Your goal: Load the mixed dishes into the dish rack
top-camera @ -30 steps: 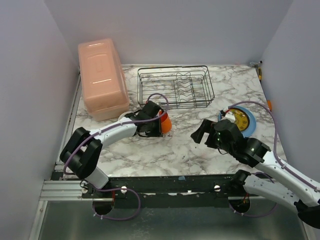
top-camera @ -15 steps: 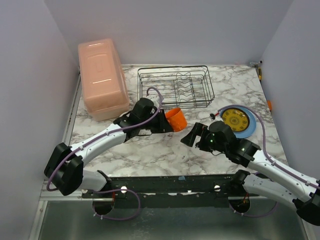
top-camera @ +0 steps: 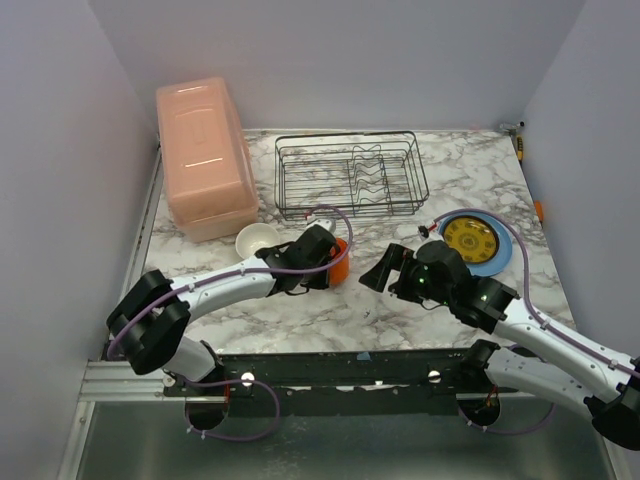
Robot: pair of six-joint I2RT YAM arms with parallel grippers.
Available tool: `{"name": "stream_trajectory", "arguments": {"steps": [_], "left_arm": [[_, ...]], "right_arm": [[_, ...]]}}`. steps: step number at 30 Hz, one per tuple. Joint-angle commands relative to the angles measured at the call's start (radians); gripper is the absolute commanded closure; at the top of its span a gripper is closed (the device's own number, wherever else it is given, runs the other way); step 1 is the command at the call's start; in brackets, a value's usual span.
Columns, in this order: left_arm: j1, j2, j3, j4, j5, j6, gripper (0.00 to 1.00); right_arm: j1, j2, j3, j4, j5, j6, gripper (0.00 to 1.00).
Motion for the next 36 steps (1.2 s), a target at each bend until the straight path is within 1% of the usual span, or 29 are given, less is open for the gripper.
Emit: {"name": "stream_trajectory", "arguments": {"steps": [1, 4, 5, 7, 9, 10, 12, 14, 18, 20, 23, 24, 25, 26, 29, 31, 35, 36], "left_arm": [[-0.028, 0.032, 0.011, 0.007, -0.089, 0.006, 0.72], [-0.028, 0.043, 0.008, 0.002, -0.068, 0.003, 0.52], [-0.027, 0.038, 0.004, 0.004, -0.059, 0.003, 0.42], [-0.027, 0.012, -0.006, 0.009, -0.042, 0.003, 0.27], [-0.027, -0.020, -0.013, 0.015, -0.023, 0.005, 0.15], [-0.028, -0.038, -0.013, 0.016, -0.013, 0.007, 0.11], [-0.026, -0.063, -0.008, 0.014, 0.013, 0.016, 0.04], [-0.021, -0.077, 0.006, 0.002, 0.022, 0.028, 0.01], [0.027, -0.076, 0.048, -0.030, 0.020, 0.072, 0.02], [0.079, -0.060, 0.086, -0.047, 0.048, 0.100, 0.05], [0.139, -0.005, 0.171, -0.091, 0.105, 0.161, 0.09], [0.149, 0.015, 0.205, -0.104, 0.107, 0.191, 0.09], [0.150, 0.049, 0.237, -0.115, 0.139, 0.225, 0.09], [0.150, 0.089, 0.280, -0.139, 0.143, 0.265, 0.10], [0.145, 0.194, 0.375, -0.188, 0.183, 0.329, 0.16], [0.142, 0.252, 0.402, -0.210, 0.199, 0.344, 0.22], [0.124, 0.317, 0.390, -0.197, 0.188, 0.344, 0.34], [0.117, 0.329, 0.387, -0.197, 0.172, 0.341, 0.39]], "right_arm": [[-0.005, 0.004, -0.008, 0.008, 0.002, -0.007, 0.00], [-0.005, 0.003, -0.012, 0.006, 0.005, -0.003, 0.00], [-0.005, 0.003, -0.012, 0.006, 0.005, -0.003, 0.00], [-0.005, 0.000, -0.012, 0.005, 0.007, -0.003, 0.00], [-0.004, -0.004, -0.011, 0.002, 0.012, -0.003, 0.00], [-0.005, -0.005, -0.011, -0.001, 0.015, -0.004, 0.00], [-0.005, -0.005, -0.010, -0.007, 0.018, -0.005, 0.00], [-0.005, -0.005, -0.007, -0.013, 0.018, -0.007, 0.00], [-0.004, -0.012, -0.004, -0.022, 0.018, -0.006, 0.00], [-0.005, -0.021, -0.005, -0.029, 0.021, -0.004, 0.00], [-0.005, -0.040, -0.009, -0.039, 0.024, 0.002, 0.00], [-0.005, -0.047, -0.012, -0.042, 0.025, 0.003, 0.00], [-0.005, -0.053, -0.015, -0.044, 0.028, 0.005, 0.00], [-0.005, -0.057, -0.018, -0.046, 0.029, 0.007, 0.00], [-0.004, -0.064, -0.018, -0.050, 0.027, 0.013, 0.00], [-0.004, -0.066, -0.016, -0.057, 0.029, 0.019, 0.00], [-0.004, -0.079, -0.018, -0.067, 0.036, 0.021, 0.00], [-0.004, -0.081, -0.017, -0.069, 0.037, 0.020, 0.00]]}}
